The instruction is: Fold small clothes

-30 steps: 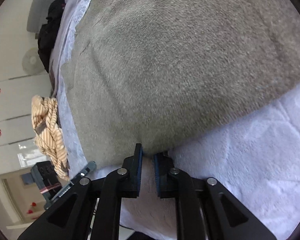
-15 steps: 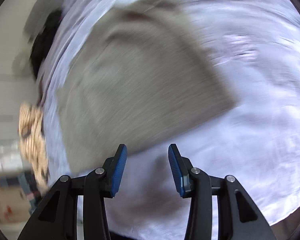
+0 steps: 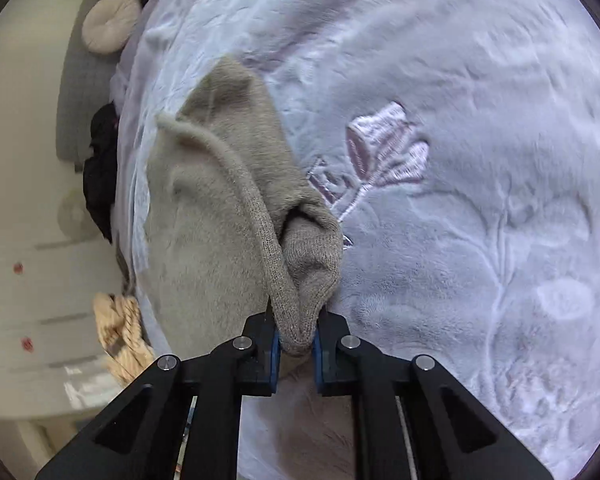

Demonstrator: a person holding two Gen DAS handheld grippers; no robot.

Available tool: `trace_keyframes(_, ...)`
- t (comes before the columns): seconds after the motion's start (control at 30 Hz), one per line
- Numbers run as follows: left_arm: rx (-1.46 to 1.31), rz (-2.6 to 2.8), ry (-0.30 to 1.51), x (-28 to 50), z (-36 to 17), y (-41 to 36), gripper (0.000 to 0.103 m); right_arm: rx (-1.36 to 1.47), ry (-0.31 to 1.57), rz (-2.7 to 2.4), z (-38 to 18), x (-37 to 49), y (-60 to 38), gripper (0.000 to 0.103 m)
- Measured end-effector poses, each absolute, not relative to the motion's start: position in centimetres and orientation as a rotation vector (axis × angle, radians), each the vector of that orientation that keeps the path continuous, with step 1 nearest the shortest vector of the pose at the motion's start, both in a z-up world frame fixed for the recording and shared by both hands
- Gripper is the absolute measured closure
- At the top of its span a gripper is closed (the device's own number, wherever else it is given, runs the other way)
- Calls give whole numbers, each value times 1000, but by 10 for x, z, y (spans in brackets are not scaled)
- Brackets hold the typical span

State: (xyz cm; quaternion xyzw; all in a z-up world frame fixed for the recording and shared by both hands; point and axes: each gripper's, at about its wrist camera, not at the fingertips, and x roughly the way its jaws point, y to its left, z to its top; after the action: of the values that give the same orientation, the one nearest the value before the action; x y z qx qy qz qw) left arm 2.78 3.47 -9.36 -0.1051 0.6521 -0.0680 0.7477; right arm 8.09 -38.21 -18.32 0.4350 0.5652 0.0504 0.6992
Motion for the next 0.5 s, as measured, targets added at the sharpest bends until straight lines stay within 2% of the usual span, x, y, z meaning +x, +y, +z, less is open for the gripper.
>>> trace_keyframes(0.17, -229, -137, 1437, 32, -92, 21, 37, 808, 1344, 78, -193, 78, -383, 91)
trace_keyframes(0.5, -231, -75, 1418, 33, -75, 15, 37, 707, 1399, 84, -189, 75, -378, 90)
